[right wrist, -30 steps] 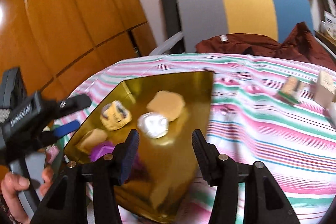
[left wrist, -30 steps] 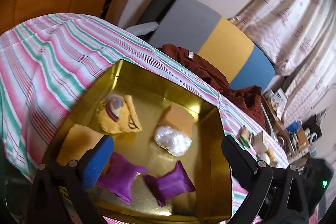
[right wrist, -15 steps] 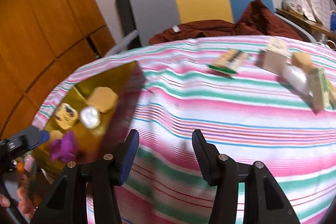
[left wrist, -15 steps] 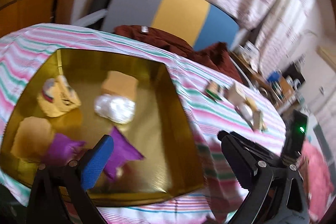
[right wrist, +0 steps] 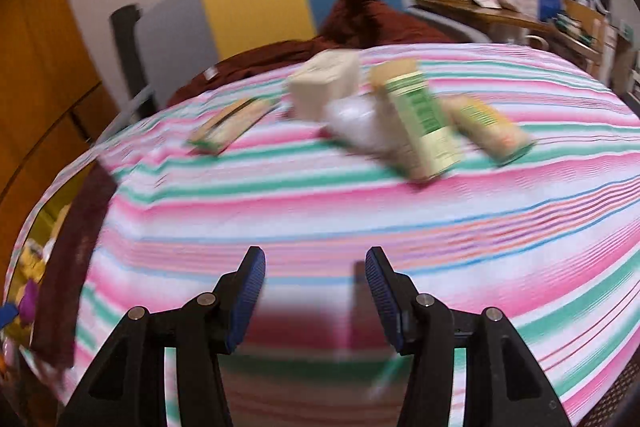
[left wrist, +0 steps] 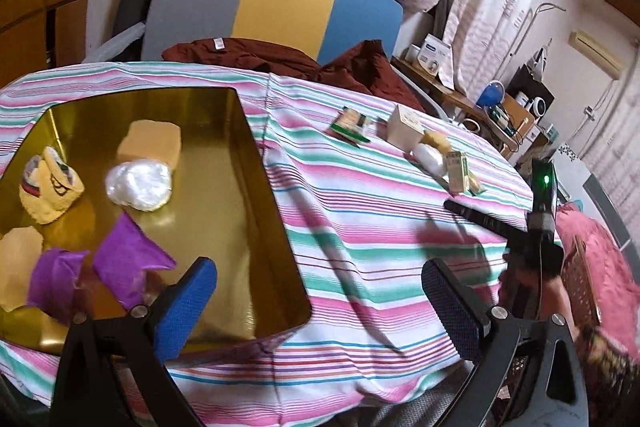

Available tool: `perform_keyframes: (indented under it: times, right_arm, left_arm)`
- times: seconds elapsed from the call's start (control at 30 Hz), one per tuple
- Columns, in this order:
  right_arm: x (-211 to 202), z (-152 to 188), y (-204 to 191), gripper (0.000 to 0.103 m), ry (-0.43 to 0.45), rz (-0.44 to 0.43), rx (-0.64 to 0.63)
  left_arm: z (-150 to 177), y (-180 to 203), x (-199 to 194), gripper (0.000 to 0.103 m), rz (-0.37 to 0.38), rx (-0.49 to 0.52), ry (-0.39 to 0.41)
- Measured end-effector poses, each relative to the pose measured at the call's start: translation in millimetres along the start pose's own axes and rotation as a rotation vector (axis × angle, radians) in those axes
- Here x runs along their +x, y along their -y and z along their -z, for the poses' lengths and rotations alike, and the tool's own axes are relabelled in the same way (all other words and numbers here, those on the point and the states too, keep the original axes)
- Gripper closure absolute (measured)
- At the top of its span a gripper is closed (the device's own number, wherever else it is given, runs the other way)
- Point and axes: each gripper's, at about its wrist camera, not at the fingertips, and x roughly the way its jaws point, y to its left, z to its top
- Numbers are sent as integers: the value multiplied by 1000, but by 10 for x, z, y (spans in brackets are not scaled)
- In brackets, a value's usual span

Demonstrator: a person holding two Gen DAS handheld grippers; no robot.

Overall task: Organize objects
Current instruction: 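Move both open grippers from the tray back toward the scattered items, then grasp the WEIDAN cracker packet with the right gripper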

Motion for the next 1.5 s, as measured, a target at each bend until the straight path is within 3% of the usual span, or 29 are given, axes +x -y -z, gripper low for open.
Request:
perform_keyframes:
  times: [0.17, 0.33, 0.43, 0.57, 0.6, 0.67, 0.8, 0.87, 0.97, 1.2, 1.3, 1.37, 1.5]
  right_arm:
    - [70, -403, 314, 50, 58, 58, 9]
    - [267, -658, 433, 50, 57, 31, 34]
    - [359, -619, 324, 50, 16, -72, 18]
    - [288, -375, 128, 50, -42, -299, -9]
    - [255, -339, 111, 50, -34, -301, -19]
    - [148, -314, 137, 50, 11, -257, -39]
    - [-52, -518, 446, 48, 158, 4, -62]
    - [-15, -668, 682, 35, 165, 90, -20]
    - [164, -848, 982, 31, 126, 171, 17]
    - [664, -975, 1073, 31, -21, 144, -76]
    - [757, -918, 1033, 38, -48, 167, -104]
    - [791, -852, 995, 53, -68, 166, -120]
    - [712, -796, 1008, 54, -72, 142, -106]
  left_arm:
    - [23, 94, 33, 0, 12, 10, -20]
    - [11, 165, 37, 0, 14, 25, -23]
    - [-6, 223, 69, 0, 8, 40, -31]
    - [-29, 305, 112, 0, 1, 60, -41]
    - [-38, 325, 132, 0, 2, 63, -47]
    - [-48, 348, 155, 0, 5, 65, -52]
    - [-64, 417, 225, 0, 9, 72, -62]
    - [-57, 467, 266, 0, 10, 81, -70]
    - [-38, 536, 307, 0, 16, 98, -80]
    - [-10, 657, 370, 0, 4, 142, -105]
    - [-30, 689, 410, 0, 2, 149, -110]
    - [-58, 722, 450, 0, 8, 153, -115]
    - [-116, 795, 536, 0, 18, 156, -126]
